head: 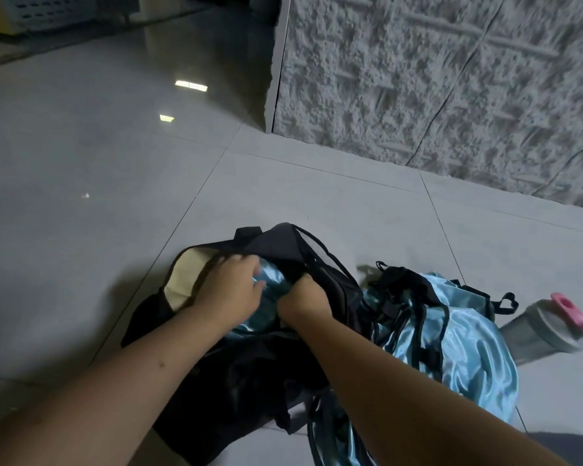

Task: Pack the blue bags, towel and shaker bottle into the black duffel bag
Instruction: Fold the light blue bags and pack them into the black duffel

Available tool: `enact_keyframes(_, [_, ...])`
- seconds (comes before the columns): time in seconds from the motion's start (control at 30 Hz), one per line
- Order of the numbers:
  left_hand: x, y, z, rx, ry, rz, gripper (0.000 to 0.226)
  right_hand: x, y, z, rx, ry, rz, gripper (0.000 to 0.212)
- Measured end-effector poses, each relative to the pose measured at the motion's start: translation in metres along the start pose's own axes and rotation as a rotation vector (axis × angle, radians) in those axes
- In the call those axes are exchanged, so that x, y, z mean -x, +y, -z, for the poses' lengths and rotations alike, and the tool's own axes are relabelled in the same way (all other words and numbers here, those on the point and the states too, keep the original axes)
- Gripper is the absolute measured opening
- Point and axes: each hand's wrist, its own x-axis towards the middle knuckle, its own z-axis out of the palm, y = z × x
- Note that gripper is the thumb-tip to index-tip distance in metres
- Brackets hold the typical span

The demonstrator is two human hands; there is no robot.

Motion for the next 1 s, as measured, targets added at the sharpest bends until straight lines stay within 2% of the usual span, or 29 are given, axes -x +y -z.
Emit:
enact_keyframes(0.03, [0.001,0.004,-0.003,-0.065,-0.049,-0.113,0.012,0.0,0.001,0.001,0.011,-0.014,0.006,0.057])
enact_keyframes(0.1, [0.001,0.009,-0.015,-0.209,-0.322,-0.23,0.032,-0.002,0.005,0.005,0.055,-0.052,0.023,0.059])
enact_keyframes(0.17, [-0.002,0.008,-0.028,-0.286,-0.595,-0.184,0.058,-0.001,0.01,0.011,0.124,-0.089,0.019,0.06])
enact_keyframes(0.27, [0.001,0.021,-0.028,-0.399,-0.733,-0.134,0.074,0.001,0.017,0.021,0.206,-0.165,0.009,0.072])
enact_keyframes(0.37, [0.007,0.015,-0.04,-0.371,-0.647,0.006,0.065,0.004,0.018,0.018,0.204,-0.22,0.048,0.071])
enact_keyframes(0.47, [0.009,0.018,-0.051,-0.391,-0.607,-0.022,0.062,0.014,0.024,0.025,0.128,-0.218,0.186,0.038])
enact_keyframes(0.57, [0.008,0.032,-0.031,-0.432,-0.662,-0.085,0.062,0.031,0.038,0.04,-0.202,-0.149,0.297,0.035])
enact_keyframes(0.63, [0.0,0.038,-0.016,-0.254,-0.526,-0.147,0.039,0.042,0.049,0.056,-0.538,-0.11,0.293,0.023])
enact_keyframes(0.7, [-0.003,0.046,0.0,-0.06,-0.353,-0.147,0.011,0.048,0.067,0.077,-0.776,-0.064,0.253,0.009])
enact_keyframes(0.77, [-0.001,0.065,0.013,0.114,-0.212,-0.099,0.014,0.049,0.096,0.095,-0.851,0.04,0.205,0.011])
enact_keyframes(0.87, [0.011,0.115,0.023,0.203,-0.034,-0.124,0.014,0.051,0.153,0.113,-0.901,0.149,0.052,0.011])
enact_keyframes(0.93, [0.019,0.149,0.016,0.243,-0.039,-0.181,0.011,0.052,0.192,0.119,-0.928,0.207,-0.081,0.015])
enact_keyframes(1.0, [0.028,0.184,0.001,0.259,-0.131,-0.223,0.008,0.052,0.229,0.122,-0.934,0.251,-0.177,0.019])
